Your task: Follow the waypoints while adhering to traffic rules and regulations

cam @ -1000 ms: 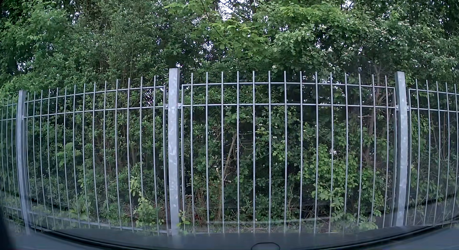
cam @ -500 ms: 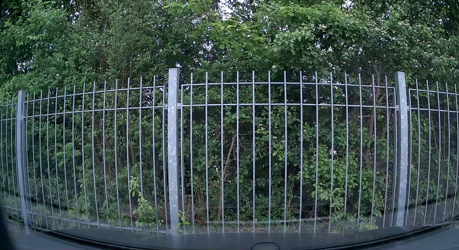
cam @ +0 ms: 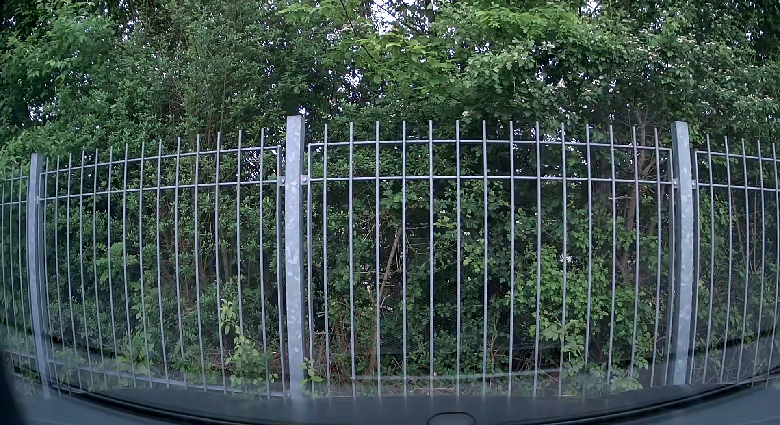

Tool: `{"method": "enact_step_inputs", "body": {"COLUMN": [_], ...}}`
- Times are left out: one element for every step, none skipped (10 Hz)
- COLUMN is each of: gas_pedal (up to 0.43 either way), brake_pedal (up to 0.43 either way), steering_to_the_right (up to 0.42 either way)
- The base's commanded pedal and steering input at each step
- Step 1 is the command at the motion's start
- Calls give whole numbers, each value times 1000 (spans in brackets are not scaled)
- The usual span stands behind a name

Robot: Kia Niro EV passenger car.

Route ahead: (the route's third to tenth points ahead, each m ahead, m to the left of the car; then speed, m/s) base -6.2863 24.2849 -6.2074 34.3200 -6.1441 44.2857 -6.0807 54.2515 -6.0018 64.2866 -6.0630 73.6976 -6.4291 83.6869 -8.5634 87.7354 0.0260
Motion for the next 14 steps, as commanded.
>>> {"method": "enact_step_inputs", "body": {"gas_pedal": [0, 0, 0, 0, 0, 0, 0, 0, 0, 0, 0, 0, 0, 0], "brake_pedal": [238, 238, 238, 238, 232, 213, 159, 152, 152, 165, 171, 189, 220, 220], "steering_to_the_right": [337, 338, 339, 339, 339, 340, 340, 341, 342, 344, 345, 346, 345, 339]}}
